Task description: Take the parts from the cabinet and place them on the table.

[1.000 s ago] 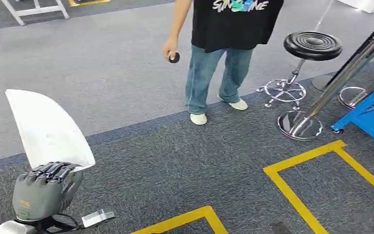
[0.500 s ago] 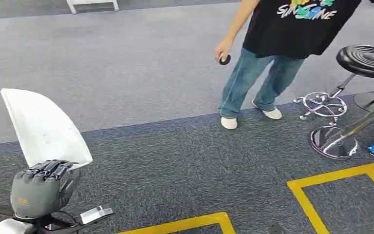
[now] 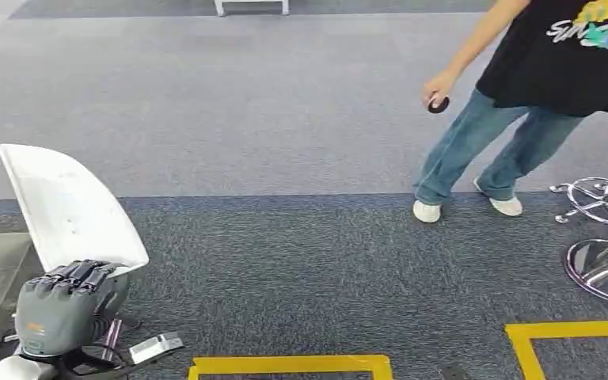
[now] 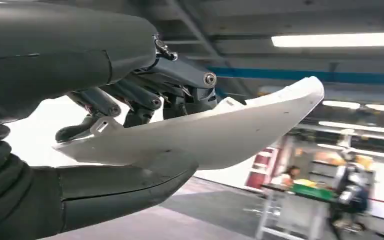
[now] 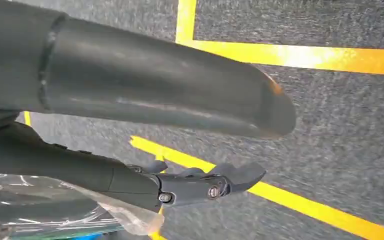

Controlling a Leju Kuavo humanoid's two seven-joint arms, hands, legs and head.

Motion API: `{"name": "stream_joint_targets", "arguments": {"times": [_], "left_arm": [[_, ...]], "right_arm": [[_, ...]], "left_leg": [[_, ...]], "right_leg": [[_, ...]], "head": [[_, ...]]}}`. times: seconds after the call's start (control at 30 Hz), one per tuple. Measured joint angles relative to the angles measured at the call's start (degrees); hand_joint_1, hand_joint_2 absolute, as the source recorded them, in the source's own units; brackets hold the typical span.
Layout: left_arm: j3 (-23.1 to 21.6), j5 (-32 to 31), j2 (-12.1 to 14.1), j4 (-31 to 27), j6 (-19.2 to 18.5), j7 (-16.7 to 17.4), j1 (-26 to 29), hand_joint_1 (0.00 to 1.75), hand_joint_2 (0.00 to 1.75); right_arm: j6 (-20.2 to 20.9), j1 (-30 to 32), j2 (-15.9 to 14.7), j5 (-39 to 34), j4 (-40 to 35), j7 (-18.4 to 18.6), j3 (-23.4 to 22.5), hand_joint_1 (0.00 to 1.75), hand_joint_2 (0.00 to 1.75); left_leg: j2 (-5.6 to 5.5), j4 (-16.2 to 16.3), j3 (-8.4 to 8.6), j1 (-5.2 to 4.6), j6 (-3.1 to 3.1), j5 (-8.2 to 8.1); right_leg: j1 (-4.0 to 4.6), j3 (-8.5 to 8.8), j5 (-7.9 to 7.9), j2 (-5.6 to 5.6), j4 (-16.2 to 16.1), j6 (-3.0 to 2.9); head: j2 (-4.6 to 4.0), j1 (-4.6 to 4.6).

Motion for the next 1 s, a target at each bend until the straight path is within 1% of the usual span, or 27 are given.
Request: {"name": "stream_joint_targets", "arguments": {"times": [0.03,0.07,0.1,0.13,0.17,0.2,0.23,0.3,0.33,0.4,0.47,0.5,0.57,0.6,0.8,1.0], "left_arm": [[0.0,0.0,0.0,0.0,0.0,0.0,-0.1,1.75,1.75],[0.0,0.0,0.0,0.0,0.0,0.0,-0.1,1.75,1.75],[0.0,0.1,0.0,0.0,0.0,-0.1,0.1,1.75,1.75],[0.0,0.1,0.0,0.0,0.0,-0.2,0.3,1.75,1.75],[0.0,0.2,0.0,0.0,0.0,-0.3,0.3,1.75,1.75],[0.1,0.2,0.0,0.0,0.0,-0.3,0.3,1.75,1.75],[0.1,0.2,-0.1,0.0,0.0,-0.5,0.2,1.75,1.75],[0.1,0.3,-0.1,0.0,0.0,-0.5,0.3,1.75,1.75],[0.1,0.5,-0.2,0.0,0.0,-0.6,0.2,1.75,1.75],[0.1,0.7,-0.2,0.0,0.0,-0.6,0.2,1.75,1.75],[0.2,0.7,-0.3,0.0,0.0,-0.7,0.2,1.75,1.75],[0.2,0.7,-0.3,0.0,0.0,-0.7,0.2,1.75,1.75],[0.3,0.7,-0.4,0.0,0.0,-0.7,0.2,1.75,1.75],[0.4,0.7,-0.4,0.0,0.0,-0.7,0.2,1.75,1.75],[1.4,0.7,-0.6,0.0,0.0,-1.0,0.2,1.75,1.75],[1.4,0.7,-0.7,0.0,0.0,-1.3,0.2,1.75,1.75]], "right_arm": [[0.0,0.0,0.0,0.0,0.0,0.0,0.0,0.00,0.00],[0.0,-0.1,0.0,0.2,0.0,0.0,0.0,0.00,0.00],[0.0,-0.4,0.0,0.3,0.0,0.0,-0.2,0.00,0.00],[0.0,-0.6,0.0,0.5,0.0,0.0,-0.3,0.00,0.00],[0.0,-0.7,0.0,0.7,0.0,0.0,-0.4,0.00,0.00],[0.0,-0.6,0.2,0.8,0.0,-0.1,-0.4,0.00,0.00],[-0.1,-0.6,0.2,0.9,0.0,-0.2,-0.4,0.00,0.00],[-0.1,-0.6,0.2,1.3,0.0,-0.2,-0.8,0.00,0.00],[-0.1,-0.6,0.2,1.4,0.1,-0.2,-1.0,0.00,0.00],[0.0,-0.5,0.2,1.4,0.1,-0.2,-1.2,0.00,0.00],[0.0,-0.4,0.2,1.5,0.2,-0.3,-1.4,0.00,0.00],[0.0,-0.4,0.2,1.5,0.2,-0.3,-1.5,0.00,0.00],[0.1,-0.4,0.2,1.7,0.3,-0.5,-1.7,0.00,0.00],[0.1,-0.4,0.2,1.8,0.4,-0.5,-1.8,0.00,0.00],[0.2,-0.4,0.2,2.8,0.5,-0.8,-2.4,0.00,0.00],[1.0,-0.3,0.3,2.2,0.5,-1.4,-3.5,0.00,0.00]], "left_leg": [[0.57,-5.4,3.01,0.25,-0.22,2.23],[1.21,-8.3,4.62,0.28,-0.26,1.73],[0.93,-8.9,4.94,-0.03,0.50,1.62],[0.89,-8.8,4.75,-0.04,0.99,1.58],[0.98,-8.9,4.81,0.08,1.02,1.61],[0.96,-8.9,4.84,0.00,1.04,1.61],[0.96,-8.9,4.84,-0.08,1.06,1.60],[1.07,-8.9,4.81,-0.14,1.23,1.53],[1.13,-8.9,4.78,-0.14,1.24,1.53],[1.22,-8.9,4.74,-0.18,1.32,1.57],[1.27,-8.9,4.74,-0.25,1.55,1.56],[1.28,-8.9,4.74,-0.25,1.56,1.56],[1.31,-8.9,4.74,-0.25,1.63,1.59],[1.33,-8.9,4.74,-0.25,1.64,1.59],[1.37,-9.2,4.78,-0.25,1.98,1.89],[1.37,-9.5,4.87,-0.24,1.88,2.13]], "right_leg": [[-0.10,0.06,-0.31,0.05,0.5,0.49],[-0.08,-0.14,-0.64,-0.50,0.9,1.00],[0.29,-1.15,-1.09,-0.84,1.7,1.40],[0.31,-1.06,-1.07,-0.90,1.6,1.46],[0.32,-1.06,-1.68,-0.81,1.7,0.81],[0.33,-1.08,-1.17,-0.64,1.7,-0.18],[0.32,-1.06,-1.12,-0.60,1.6,-0.28],[0.31,-0.76,-0.82,-0.42,1.4,-0.21],[0.31,-0.50,-0.70,-0.32,1.2,-0.08],[0.28,-0.28,-0.40,-0.21,0.9,0.42],[0.26,-0.26,-0.35,-0.20,0.8,0.64],[0.26,-0.25,-0.32,-0.20,0.7,0.75],[0.24,-0.19,-0.30,-0.20,0.5,1.59],[0.23,-0.19,-0.27,-0.20,0.5,1.75],[0.25,-0.32,-0.11,-0.20,0.4,1.98],[0.26,-0.37,-0.08,-0.21,0.5,1.99]], "head": [[0.00,-0.04],[0.02,0.00],[0.02,-0.07],[0.00,0.15],[0.02,0.08],[0.02,0.18],[0.02,0.20],[0.02,0.22],[0.02,0.24],[0.00,0.22],[0.02,0.20],[0.02,0.20],[0.02,0.20],[0.00,0.20],[0.02,0.15],[0.02,0.15]]}}
